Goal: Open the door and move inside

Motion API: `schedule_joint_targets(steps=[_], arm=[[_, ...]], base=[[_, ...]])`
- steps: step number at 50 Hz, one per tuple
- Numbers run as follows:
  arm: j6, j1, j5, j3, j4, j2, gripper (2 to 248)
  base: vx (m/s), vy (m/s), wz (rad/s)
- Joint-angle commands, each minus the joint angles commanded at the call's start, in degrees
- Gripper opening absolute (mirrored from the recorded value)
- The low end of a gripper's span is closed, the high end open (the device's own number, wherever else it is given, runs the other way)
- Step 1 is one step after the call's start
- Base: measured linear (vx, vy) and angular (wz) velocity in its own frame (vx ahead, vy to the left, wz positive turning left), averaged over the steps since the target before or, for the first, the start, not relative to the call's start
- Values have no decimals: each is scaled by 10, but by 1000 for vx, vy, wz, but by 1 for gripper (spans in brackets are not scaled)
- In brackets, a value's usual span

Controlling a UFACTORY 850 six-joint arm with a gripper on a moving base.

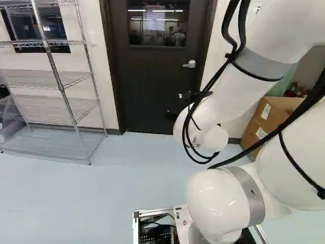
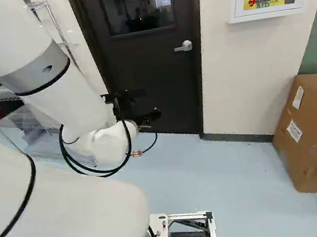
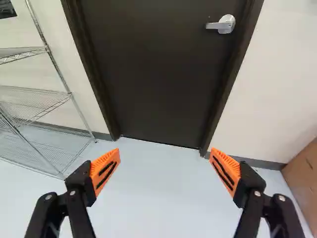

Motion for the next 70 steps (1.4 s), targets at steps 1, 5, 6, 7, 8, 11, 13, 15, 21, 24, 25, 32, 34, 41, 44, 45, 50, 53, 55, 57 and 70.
schedule_joint_targets(steps=[1, 5, 6, 7, 8, 11, 13, 15, 21, 24, 25, 32, 34, 41, 44, 45, 50, 53, 55, 57, 70], arm=[[0, 0, 0, 0, 0, 0, 247], [0, 0, 0, 0, 0, 0, 247], [0, 0, 0, 0, 0, 0, 247], [0, 0, 0, 0, 0, 0, 247], [0, 0, 0, 0, 0, 0, 247], [0, 0, 0, 0, 0, 0, 247], [0, 0, 0, 0, 0, 0, 247], [0, 0, 0, 0, 0, 0, 247], [0, 0, 0, 0, 0, 0, 247], [0, 0, 0, 0, 0, 0, 247], [0, 0, 0, 0, 0, 0, 247], [0, 0, 0, 0, 0, 0, 247], [0, 0, 0, 0, 0, 0, 247], [0, 0, 0, 0, 0, 0, 247], [0, 0, 0, 0, 0, 0, 247], [0, 0, 0, 0, 0, 0, 247], [0, 0, 0, 0, 0, 0, 247], [0, 0, 0, 0, 0, 0, 247], [0, 0, 0, 0, 0, 0, 247], [0, 0, 0, 0, 0, 0, 247], [0, 0, 0, 0, 0, 0, 247]], base=[[0, 0, 0], [0, 0, 0], [0, 0, 0], [0, 0, 0], [0, 0, 0], [0, 0, 0], [0, 0, 0], [0, 0, 0], [0, 0, 0], [0, 0, 0], [0, 0, 0], [-10, 0, 34], [0, 0, 0], [15, -1, -6], [30, 5, -6], [33, 5, 3], [47, 2, -4], [61, -1, -5], [77, 1, -2], [84, 4, -7], [115, 3, -8]])
